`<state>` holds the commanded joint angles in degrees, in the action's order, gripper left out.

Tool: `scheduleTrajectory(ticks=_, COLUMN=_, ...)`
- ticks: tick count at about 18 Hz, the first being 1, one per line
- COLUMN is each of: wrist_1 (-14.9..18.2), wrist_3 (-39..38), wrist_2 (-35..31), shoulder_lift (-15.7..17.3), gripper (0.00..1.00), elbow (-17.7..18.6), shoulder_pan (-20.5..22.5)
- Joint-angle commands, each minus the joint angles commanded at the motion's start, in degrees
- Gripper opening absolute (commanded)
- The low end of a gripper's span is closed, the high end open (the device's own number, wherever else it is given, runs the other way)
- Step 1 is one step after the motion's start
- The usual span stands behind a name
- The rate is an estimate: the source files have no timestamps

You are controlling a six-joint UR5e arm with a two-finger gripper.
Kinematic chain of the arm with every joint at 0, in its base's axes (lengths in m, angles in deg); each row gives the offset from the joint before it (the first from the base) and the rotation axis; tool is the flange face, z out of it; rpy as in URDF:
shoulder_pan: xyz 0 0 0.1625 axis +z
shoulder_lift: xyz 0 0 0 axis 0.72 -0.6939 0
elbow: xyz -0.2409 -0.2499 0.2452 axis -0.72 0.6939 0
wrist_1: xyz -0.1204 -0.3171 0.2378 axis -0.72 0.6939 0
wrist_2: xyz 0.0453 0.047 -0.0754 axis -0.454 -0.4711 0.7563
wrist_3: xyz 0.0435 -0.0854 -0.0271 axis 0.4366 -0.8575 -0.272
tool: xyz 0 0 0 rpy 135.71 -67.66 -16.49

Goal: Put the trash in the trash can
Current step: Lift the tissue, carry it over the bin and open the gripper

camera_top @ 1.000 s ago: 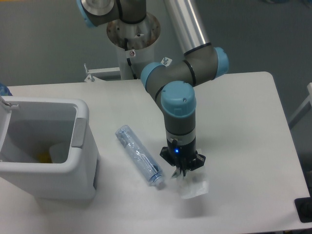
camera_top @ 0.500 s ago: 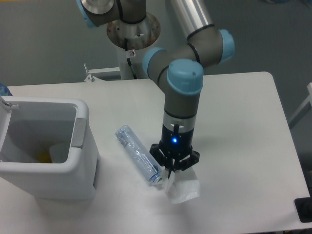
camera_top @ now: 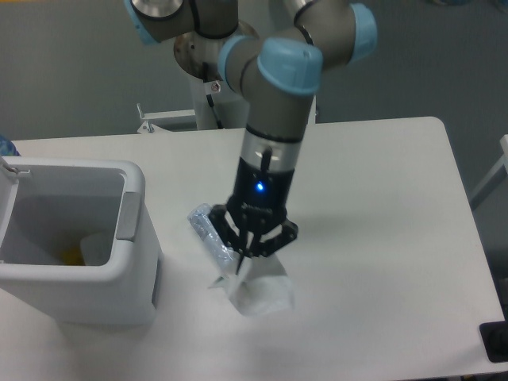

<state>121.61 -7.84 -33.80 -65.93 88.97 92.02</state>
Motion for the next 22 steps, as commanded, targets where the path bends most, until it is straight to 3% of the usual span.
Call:
scheduleTrajectory(ticks=10, wrist_1=0.0, wrist_3=-3.5, wrist_2=-0.2, shoulder_lift=5.9, gripper=0.00, elbow=0.3, shoulder_pan=-9.8)
scheduleTrajectory(ticks=16, wrist_1=-0.1, wrist_3=-3.3, wrist_2=-0.3, shoulder_lift=6.4, gripper=0.20, elbow=0.4, shoulder_pan=-13.8)
scheduleTrajectory(ticks=18, wrist_1=-0.1, wrist_3=-3.2, wrist_2=-0.3, shoulder_lift=6.4, gripper=0.41, elbow=0.5, shoulder_pan=-14.2)
scheduleTrajectory(ticks=19, wrist_1=-0.1, wrist_3=-3.0, wrist_2=-0.3, shoulder_lift=6.3, gripper=0.58, elbow=0.5, shoulder_pan=-14.2)
scheduleTrajectory(ticks=20, wrist_1=-0.1, wrist_3=-2.8, wrist_2=-0.3, shoulder_lift=6.3, gripper=0.84, elbow=0.6, shoulder_pan=-14.3)
scheduleTrajectory(ticks=21, wrist_1=-0.2, wrist_3=-2.8, wrist_2=-0.3, shoulder_lift=6.2, gripper=0.94, elbow=0.9, shoulder_pan=-14.3)
scheduleTrajectory(ticks=22, wrist_1=-0.1, wrist_3=-2.8, wrist_2=-0.3, shoulder_lift=6.3, gripper=0.95, elbow=1.1, shoulder_pan=-14.3)
